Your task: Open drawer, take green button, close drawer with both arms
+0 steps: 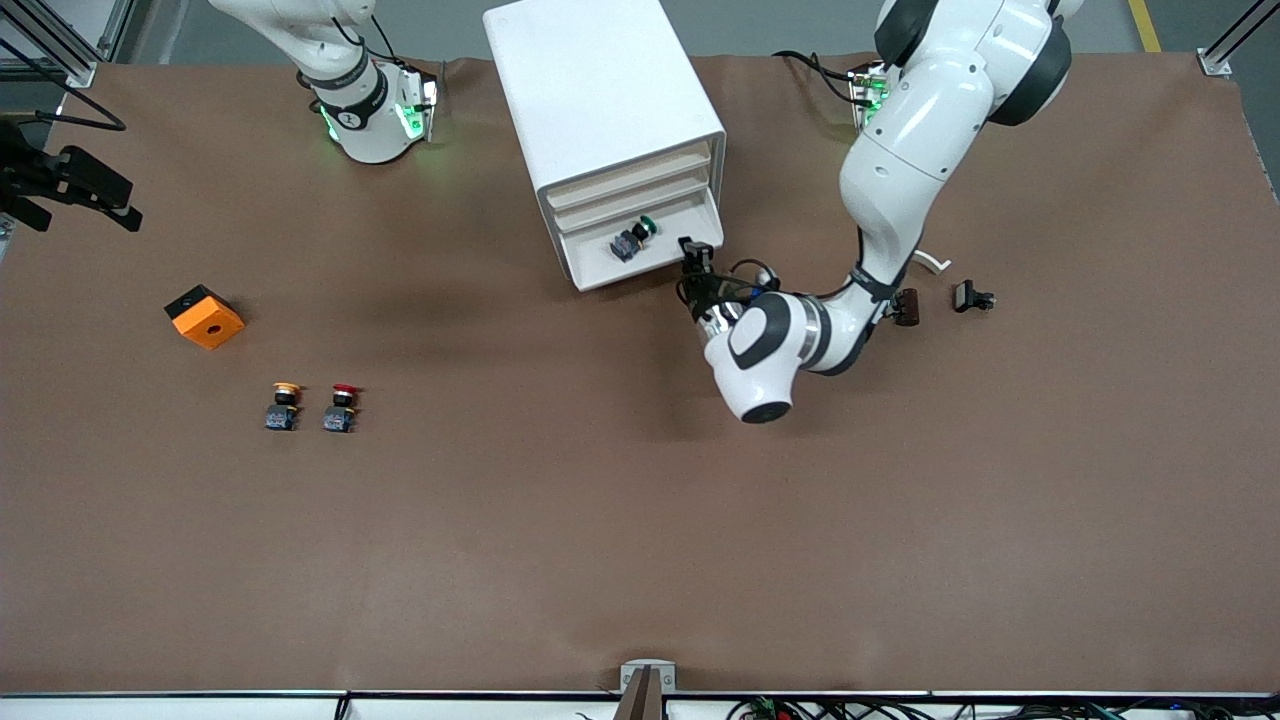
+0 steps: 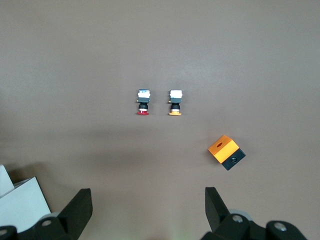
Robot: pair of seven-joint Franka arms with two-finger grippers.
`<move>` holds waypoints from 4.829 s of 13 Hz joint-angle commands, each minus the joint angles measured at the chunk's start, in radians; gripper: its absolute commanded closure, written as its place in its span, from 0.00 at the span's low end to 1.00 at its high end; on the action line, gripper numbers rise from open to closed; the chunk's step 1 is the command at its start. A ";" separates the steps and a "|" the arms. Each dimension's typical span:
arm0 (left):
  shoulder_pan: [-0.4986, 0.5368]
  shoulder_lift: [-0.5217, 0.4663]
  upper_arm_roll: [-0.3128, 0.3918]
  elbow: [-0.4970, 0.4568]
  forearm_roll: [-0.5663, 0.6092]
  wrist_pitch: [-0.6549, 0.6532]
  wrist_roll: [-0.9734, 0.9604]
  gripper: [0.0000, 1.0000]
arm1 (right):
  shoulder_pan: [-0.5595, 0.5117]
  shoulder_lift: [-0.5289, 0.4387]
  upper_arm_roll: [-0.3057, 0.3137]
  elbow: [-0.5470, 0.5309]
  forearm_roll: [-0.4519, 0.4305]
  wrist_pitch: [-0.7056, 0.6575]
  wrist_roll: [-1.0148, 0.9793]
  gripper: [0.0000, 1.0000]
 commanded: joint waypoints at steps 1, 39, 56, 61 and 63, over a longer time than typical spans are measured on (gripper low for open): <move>0.001 0.000 0.039 0.031 -0.014 0.009 -0.005 0.82 | 0.003 0.043 0.003 0.031 -0.001 -0.005 -0.004 0.00; 0.199 -0.185 0.158 0.195 0.343 0.058 1.272 0.00 | 0.862 0.646 -0.002 0.089 0.027 0.592 1.691 0.00; 0.418 -0.687 0.152 -0.165 0.621 0.206 1.887 0.00 | 0.954 0.803 -0.006 0.137 -0.044 0.643 1.737 0.19; 0.412 -0.779 0.145 -0.184 0.682 0.205 1.885 0.00 | 0.959 0.801 -0.005 0.139 -0.038 0.641 1.737 1.00; 0.415 -0.813 0.136 -0.184 0.699 0.198 1.885 0.00 | 0.950 0.797 -0.005 0.171 -0.032 0.635 1.727 1.00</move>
